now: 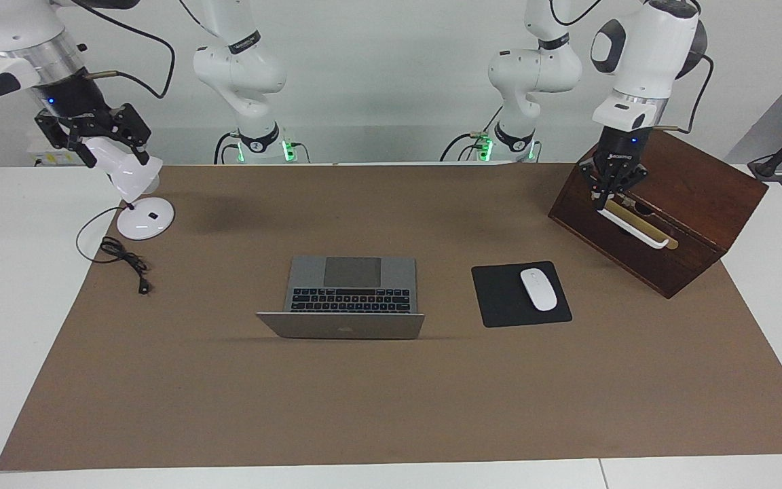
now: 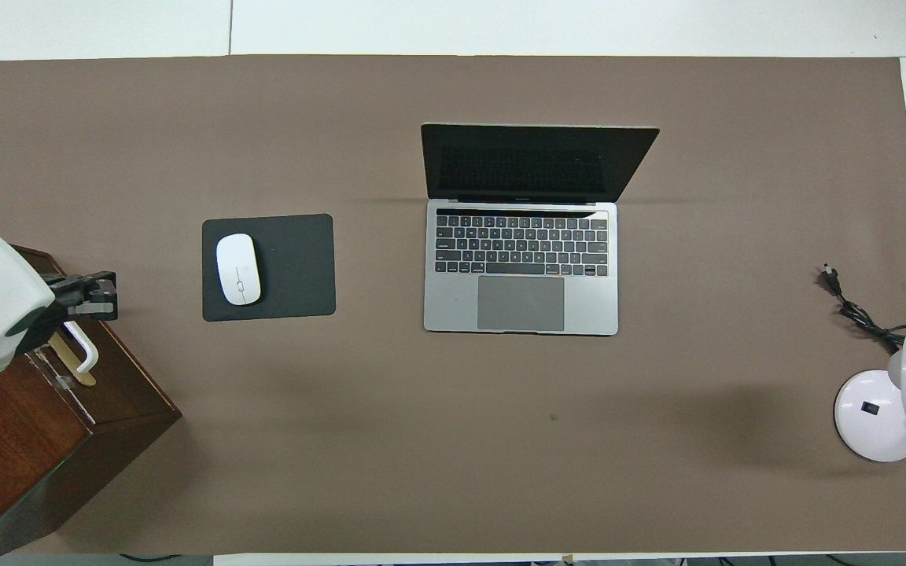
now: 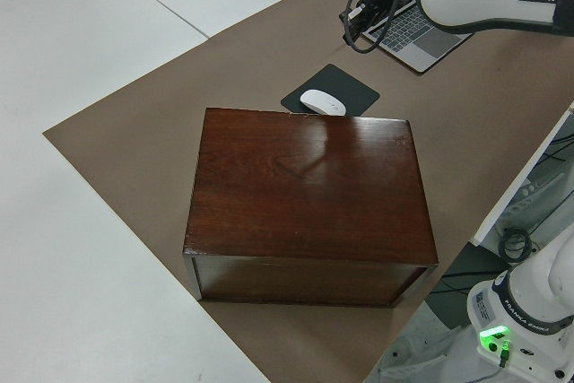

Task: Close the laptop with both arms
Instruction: 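Move the left gripper toward the laptop's near edge beside the keyboard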

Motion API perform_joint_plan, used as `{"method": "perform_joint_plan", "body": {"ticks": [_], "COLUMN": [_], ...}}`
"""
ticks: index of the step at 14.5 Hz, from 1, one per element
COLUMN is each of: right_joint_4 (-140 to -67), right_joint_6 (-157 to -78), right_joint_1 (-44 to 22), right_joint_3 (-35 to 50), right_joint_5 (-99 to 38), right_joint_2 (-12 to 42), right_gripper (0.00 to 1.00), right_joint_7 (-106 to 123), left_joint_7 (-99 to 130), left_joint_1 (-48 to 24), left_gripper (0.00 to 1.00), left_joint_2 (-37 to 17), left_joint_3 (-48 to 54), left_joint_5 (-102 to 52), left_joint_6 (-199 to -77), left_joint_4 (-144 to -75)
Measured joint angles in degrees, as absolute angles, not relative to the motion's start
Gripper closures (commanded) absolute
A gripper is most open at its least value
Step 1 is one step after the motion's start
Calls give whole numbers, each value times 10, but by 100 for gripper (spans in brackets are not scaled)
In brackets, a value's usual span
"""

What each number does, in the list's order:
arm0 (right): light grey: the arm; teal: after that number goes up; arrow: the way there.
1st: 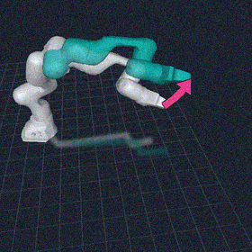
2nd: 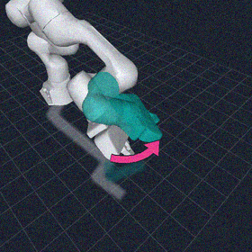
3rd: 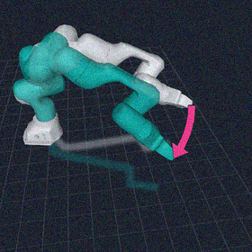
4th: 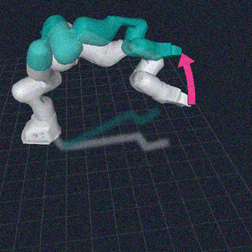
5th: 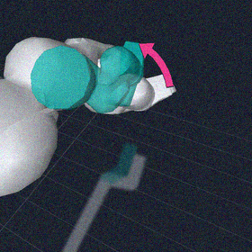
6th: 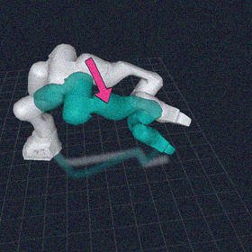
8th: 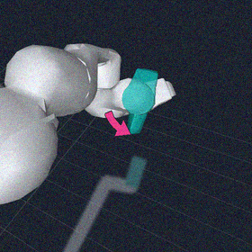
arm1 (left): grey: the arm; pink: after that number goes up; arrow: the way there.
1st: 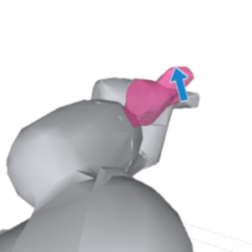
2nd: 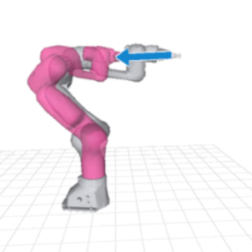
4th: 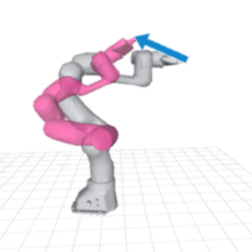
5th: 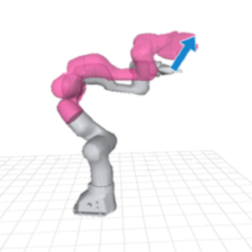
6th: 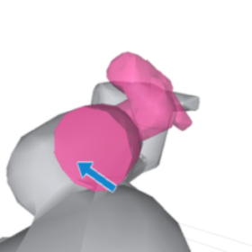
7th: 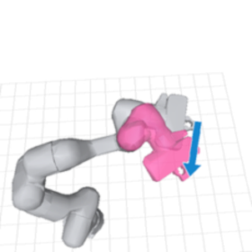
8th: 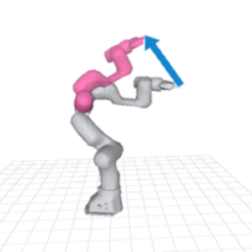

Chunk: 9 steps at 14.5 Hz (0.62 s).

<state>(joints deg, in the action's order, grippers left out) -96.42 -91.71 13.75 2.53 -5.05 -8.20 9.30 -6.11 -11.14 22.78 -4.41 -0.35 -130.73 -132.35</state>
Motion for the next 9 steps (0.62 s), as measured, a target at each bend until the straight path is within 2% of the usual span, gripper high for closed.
{"method": "perform_joint_plan", "body": {"ticks": [9], "right_joint_4": [-971], "right_joint_6": [-917], "right_joint_1": [138], "right_joint_3": [26], "right_joint_5": [-50], "right_joint_2": [-81], "right_gripper": [0], "right_joint_7": [93], "left_joint_7": [34], "left_joint_1": [-215], "left_gripper": [100], "left_joint_2": [238], "left_joint_3": [-43], "left_joint_5": [-4], "left_joint_6": [-1447], "left_joint_4": [-1390]}}
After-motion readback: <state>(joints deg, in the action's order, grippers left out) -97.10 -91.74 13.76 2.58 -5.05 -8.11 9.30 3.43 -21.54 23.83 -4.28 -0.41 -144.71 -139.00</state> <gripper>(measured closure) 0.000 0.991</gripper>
